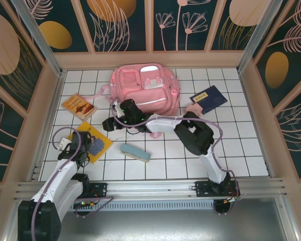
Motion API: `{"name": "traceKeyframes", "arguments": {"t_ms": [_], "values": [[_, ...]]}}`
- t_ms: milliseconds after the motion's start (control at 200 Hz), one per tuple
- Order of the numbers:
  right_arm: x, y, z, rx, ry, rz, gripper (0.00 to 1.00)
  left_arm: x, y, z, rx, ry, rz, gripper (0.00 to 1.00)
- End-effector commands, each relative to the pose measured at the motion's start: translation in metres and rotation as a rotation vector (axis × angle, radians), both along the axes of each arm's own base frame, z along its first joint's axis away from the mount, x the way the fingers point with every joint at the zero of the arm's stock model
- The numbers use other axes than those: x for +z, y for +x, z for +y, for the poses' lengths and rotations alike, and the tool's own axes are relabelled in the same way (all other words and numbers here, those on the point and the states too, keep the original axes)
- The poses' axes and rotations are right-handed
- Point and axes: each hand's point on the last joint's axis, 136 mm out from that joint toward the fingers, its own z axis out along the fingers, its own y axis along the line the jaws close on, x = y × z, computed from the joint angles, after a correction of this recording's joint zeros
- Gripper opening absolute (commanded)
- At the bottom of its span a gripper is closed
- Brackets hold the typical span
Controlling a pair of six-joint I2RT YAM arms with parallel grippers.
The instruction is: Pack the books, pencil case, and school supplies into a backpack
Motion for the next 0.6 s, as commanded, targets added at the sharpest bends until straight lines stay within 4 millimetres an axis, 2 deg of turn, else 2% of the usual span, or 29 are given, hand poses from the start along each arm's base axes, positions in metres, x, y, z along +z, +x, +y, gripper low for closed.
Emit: {"name": "traceKeyframes", "arguments": {"t_ms": [0, 95, 225, 435, 596], "values": [[-0.012, -0.002, 0.014, 0.048, -0.051, 0.001, 0.77, -0.013, 0.007, 0.001, 0.017, -0.061, -0.013, 0.84], [-0.022, 0.001, 0.019, 0.051, -0.073, 0.011, 0.77, -0.018, 0.022, -0.005, -0.029, -0.104, -0.009, 0.84], [-0.03, 0.001, 0.016, 0.043, -0.091, 0.017, 0.77, -0.011, 0.052, -0.024, -0.153, -0.155, -0.068, 0.82], [-0.038, 0.008, -0.002, -0.018, -0.109, 0.05, 0.73, -0.017, 0.087, -0.053, -0.331, -0.247, -0.081, 0.81], [-0.046, 0.007, -0.015, -0.039, -0.131, 0.072, 0.73, -0.014, 0.114, -0.067, -0.439, -0.269, -0.096, 0.81]]}}
